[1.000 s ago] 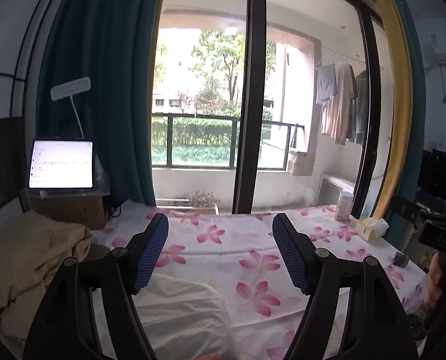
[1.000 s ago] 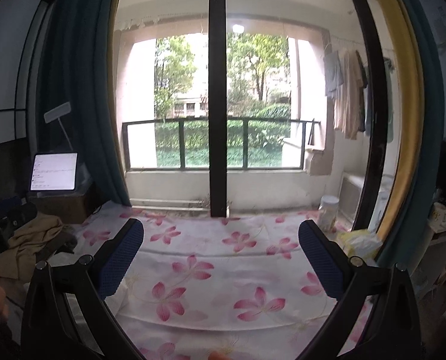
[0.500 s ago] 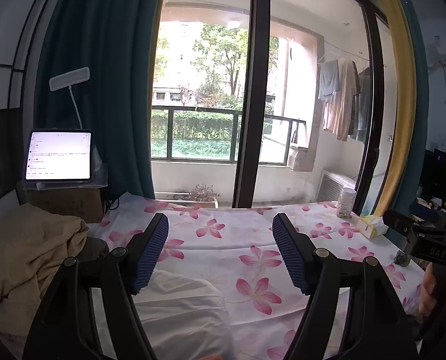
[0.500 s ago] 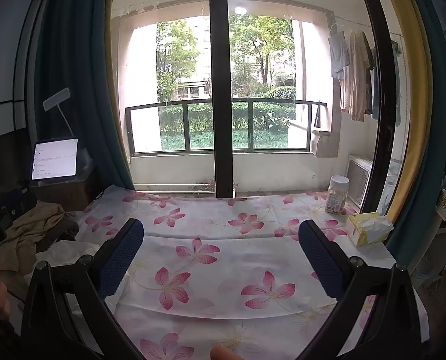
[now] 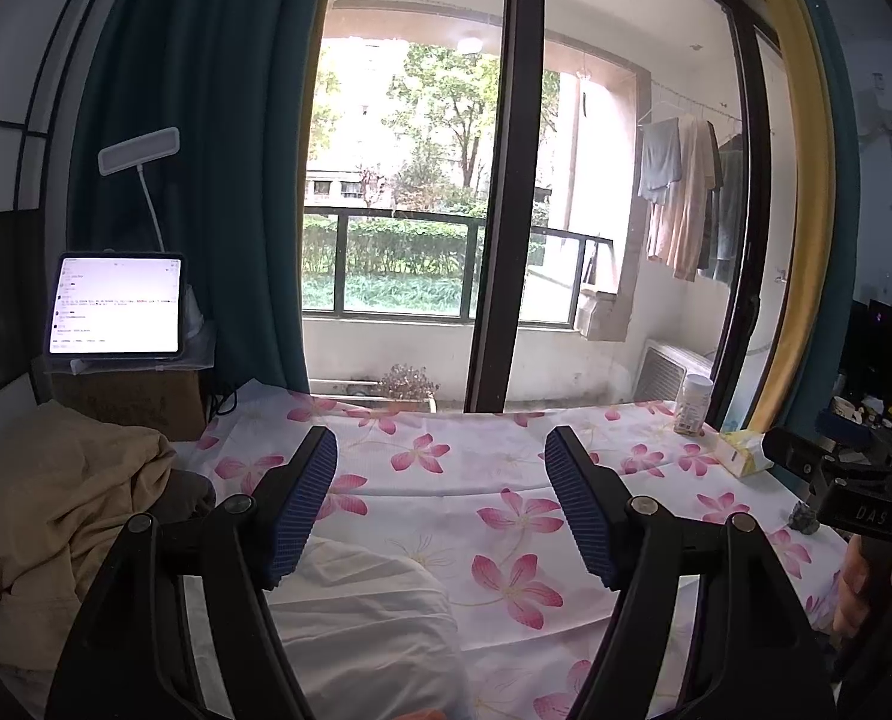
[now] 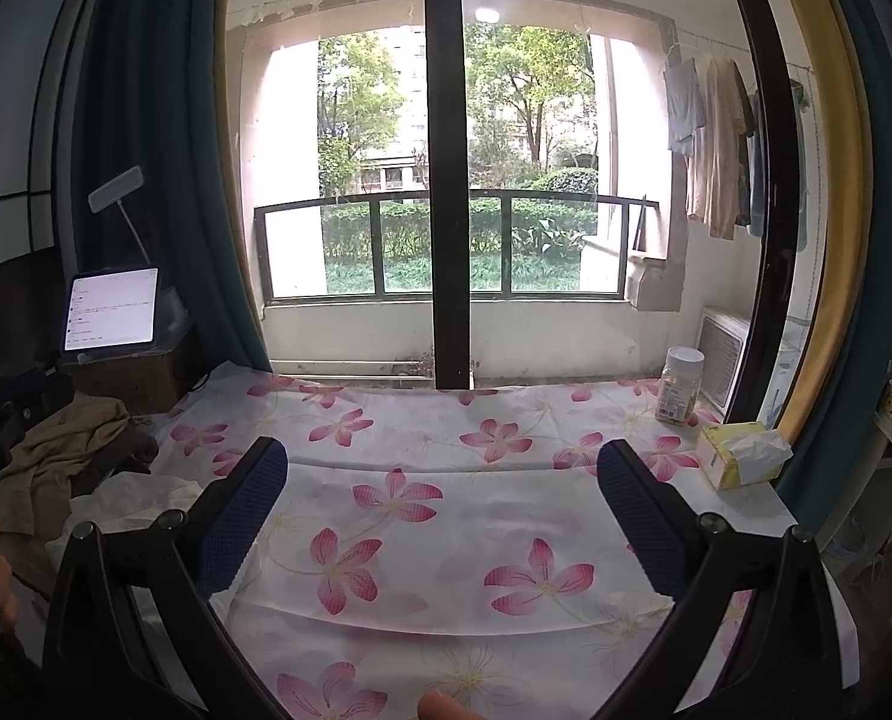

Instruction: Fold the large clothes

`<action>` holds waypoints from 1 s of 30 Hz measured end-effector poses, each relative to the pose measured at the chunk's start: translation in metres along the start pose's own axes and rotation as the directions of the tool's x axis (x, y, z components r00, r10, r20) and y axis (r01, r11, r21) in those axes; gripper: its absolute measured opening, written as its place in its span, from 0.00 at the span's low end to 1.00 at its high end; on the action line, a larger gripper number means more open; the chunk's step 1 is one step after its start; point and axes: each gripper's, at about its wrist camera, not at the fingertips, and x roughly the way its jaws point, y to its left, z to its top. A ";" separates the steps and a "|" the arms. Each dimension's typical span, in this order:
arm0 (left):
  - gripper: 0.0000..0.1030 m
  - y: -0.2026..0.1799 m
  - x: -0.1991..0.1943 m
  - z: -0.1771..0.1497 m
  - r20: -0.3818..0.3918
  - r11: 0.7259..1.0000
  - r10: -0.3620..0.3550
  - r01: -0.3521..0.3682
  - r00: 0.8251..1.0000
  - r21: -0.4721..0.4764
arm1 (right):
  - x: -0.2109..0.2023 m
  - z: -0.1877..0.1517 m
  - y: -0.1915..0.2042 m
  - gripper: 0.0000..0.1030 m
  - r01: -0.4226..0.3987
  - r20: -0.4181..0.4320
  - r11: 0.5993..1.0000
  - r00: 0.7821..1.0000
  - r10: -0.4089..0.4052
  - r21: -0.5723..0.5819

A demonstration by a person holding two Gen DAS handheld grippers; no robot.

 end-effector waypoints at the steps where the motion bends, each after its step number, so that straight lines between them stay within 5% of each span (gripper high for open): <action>1: 0.73 0.000 0.000 0.000 -0.001 1.000 0.000 0.000 1.000 0.000 | 0.000 0.000 0.000 0.99 0.001 0.001 1.000 1.000 -0.001 -0.001; 30: 0.73 -0.002 0.007 -0.001 -0.007 1.000 -0.005 0.005 1.000 0.011 | 0.011 -0.008 -0.005 0.99 -0.018 -0.021 0.999 1.000 0.018 0.026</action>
